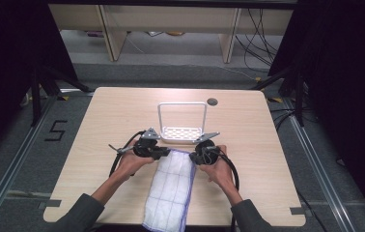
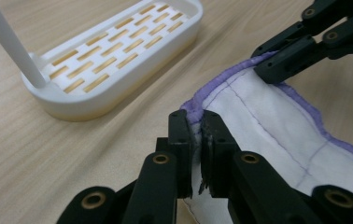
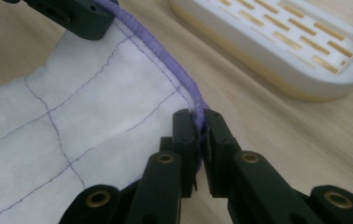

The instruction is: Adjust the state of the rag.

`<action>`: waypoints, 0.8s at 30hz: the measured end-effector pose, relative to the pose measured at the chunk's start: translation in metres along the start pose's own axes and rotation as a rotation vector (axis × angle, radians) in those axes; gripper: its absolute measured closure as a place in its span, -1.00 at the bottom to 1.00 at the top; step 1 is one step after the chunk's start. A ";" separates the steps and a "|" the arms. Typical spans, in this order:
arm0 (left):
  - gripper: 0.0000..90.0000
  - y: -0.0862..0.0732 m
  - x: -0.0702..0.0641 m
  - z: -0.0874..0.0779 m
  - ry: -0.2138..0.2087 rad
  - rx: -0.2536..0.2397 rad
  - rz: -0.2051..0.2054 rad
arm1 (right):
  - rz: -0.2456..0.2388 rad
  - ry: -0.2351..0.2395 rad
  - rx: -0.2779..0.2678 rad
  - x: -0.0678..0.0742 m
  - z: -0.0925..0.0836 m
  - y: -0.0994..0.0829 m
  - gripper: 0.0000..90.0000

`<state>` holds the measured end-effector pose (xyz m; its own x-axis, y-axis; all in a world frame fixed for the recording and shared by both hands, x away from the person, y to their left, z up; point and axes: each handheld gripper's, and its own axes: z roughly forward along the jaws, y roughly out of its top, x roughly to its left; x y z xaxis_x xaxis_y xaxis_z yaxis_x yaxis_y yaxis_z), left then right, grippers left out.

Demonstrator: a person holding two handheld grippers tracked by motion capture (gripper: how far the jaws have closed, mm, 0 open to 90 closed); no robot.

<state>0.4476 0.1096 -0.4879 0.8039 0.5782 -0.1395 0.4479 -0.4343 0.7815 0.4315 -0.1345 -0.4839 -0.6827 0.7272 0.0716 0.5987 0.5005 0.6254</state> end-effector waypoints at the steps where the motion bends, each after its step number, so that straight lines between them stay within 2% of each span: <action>1: 0.84 0.000 -0.001 -0.001 -0.003 -0.006 0.000 | 0.011 0.006 -0.007 0.001 -0.002 0.001 0.89; 2: 0.84 0.001 -0.002 -0.005 -0.002 -0.012 0.007 | 0.009 0.000 -0.028 0.001 -0.001 0.000 0.89; 4: 0.84 0.002 -0.003 -0.009 -0.005 -0.016 0.008 | 0.018 0.014 -0.019 0.004 -0.006 0.002 0.89; 6: 0.84 0.004 -0.004 -0.013 -0.011 -0.022 0.013 | -0.008 0.014 -0.038 0.005 -0.008 0.004 0.89; 8: 0.84 0.004 -0.005 -0.017 -0.014 -0.022 0.016 | -0.013 0.019 -0.045 0.006 -0.012 0.007 0.89; 13: 0.84 0.005 -0.007 -0.027 -0.023 -0.050 -0.006 | -0.053 0.031 -0.082 0.010 -0.021 0.010 0.89; 16: 0.84 0.007 -0.009 -0.033 -0.023 -0.059 -0.006 | -0.053 0.034 -0.092 0.011 -0.023 0.011 0.89; 17: 0.84 0.007 -0.009 -0.034 -0.022 -0.064 -0.003 | -0.044 0.036 -0.112 0.013 -0.024 0.010 0.89; 18: 0.84 0.008 -0.010 -0.036 -0.025 -0.068 -0.008 | -0.060 0.042 -0.110 0.013 -0.026 0.011 0.89; 21: 0.84 0.008 -0.013 -0.039 -0.022 -0.071 0.006 | -0.062 0.038 -0.109 0.017 -0.031 0.012 0.89; 22: 0.84 0.009 -0.014 -0.040 -0.028 -0.073 0.008 | -0.070 0.035 -0.131 0.019 -0.030 0.011 0.89; 24: 0.84 0.010 -0.017 -0.043 -0.026 -0.075 0.017 | -0.079 0.040 -0.121 0.021 -0.033 0.012 0.89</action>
<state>0.4216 0.1256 -0.4519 0.8217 0.5523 -0.1409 0.4043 -0.3905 0.8271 0.4104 -0.1291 -0.4493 -0.7433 0.6672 0.0476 0.4892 0.4936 0.7191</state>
